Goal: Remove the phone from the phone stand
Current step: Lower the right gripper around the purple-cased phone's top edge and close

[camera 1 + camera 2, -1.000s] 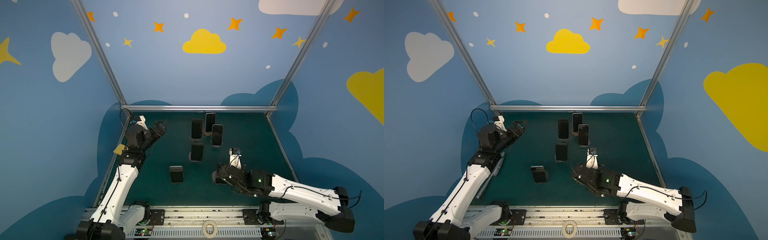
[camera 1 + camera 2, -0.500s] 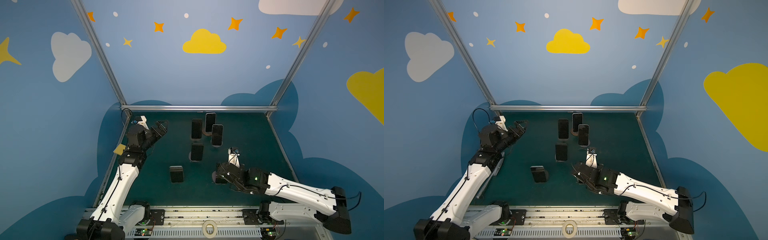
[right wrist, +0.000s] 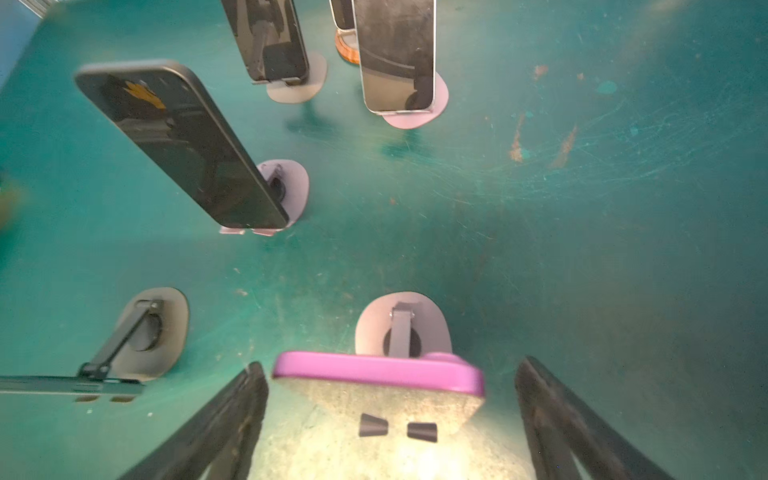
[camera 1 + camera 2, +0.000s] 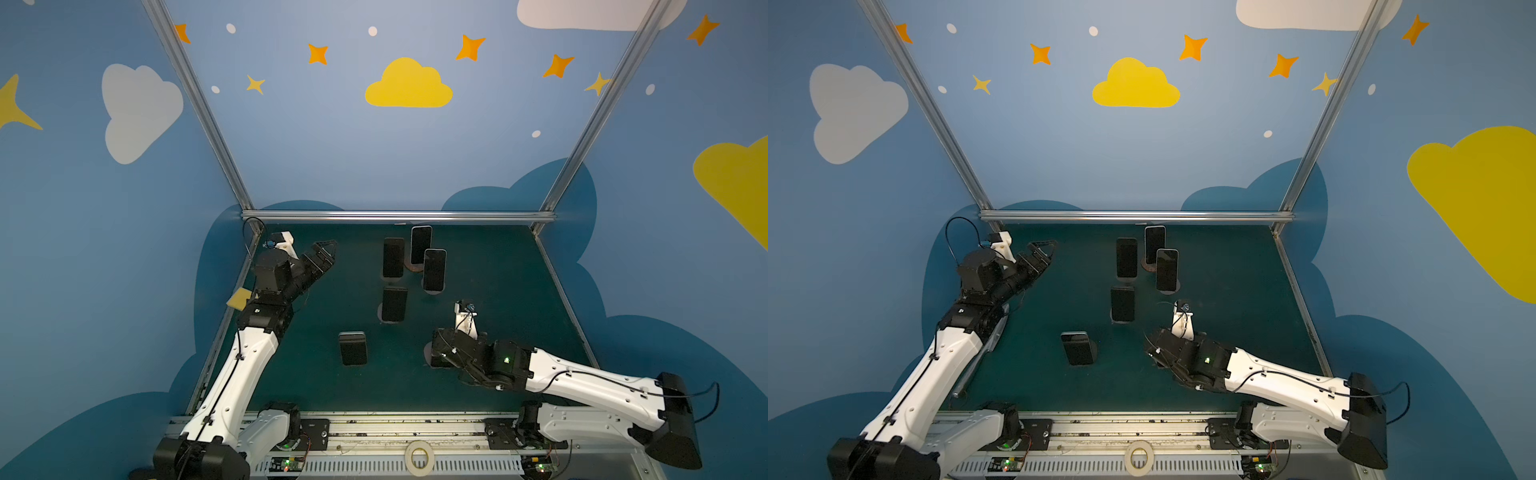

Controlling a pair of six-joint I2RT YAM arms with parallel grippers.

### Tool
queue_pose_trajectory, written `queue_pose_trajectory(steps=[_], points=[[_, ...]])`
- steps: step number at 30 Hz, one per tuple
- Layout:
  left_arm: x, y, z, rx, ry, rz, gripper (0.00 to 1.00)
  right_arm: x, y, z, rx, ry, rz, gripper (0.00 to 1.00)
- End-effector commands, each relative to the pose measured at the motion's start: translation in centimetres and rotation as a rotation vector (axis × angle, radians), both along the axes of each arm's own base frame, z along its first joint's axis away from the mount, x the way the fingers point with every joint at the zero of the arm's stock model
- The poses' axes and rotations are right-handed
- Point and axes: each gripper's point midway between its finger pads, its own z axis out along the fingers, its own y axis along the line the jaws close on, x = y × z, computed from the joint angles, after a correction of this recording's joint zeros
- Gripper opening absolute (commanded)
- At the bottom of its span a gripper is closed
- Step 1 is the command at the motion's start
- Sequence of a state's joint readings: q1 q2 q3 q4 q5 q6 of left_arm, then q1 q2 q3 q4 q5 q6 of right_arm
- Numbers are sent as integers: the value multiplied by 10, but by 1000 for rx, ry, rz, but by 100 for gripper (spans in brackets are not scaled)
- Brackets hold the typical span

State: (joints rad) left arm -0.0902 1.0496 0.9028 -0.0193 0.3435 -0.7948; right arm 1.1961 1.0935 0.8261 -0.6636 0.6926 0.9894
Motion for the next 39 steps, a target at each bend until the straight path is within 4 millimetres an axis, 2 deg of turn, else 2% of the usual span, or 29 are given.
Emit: queue_pose_trajectory(steps=[1,5,15,33,39], points=[[2,-5,0,-14,-8,-21,99,1,2,0,14,-9,6,94],[2,-5,-1,-15,-6,-21,99,2,8,-3,26,-9,26,94],[3,-5,-2,-14,-1,-22,99,7,6,-10,0,-15,-20,93],[4,-10,-5,-29,9,-35,99,8,0,-23,-2,-20,-52,84],[4,-13,-8,-26,17,-45,98,6,5,-29,17,-7,-43,80]])
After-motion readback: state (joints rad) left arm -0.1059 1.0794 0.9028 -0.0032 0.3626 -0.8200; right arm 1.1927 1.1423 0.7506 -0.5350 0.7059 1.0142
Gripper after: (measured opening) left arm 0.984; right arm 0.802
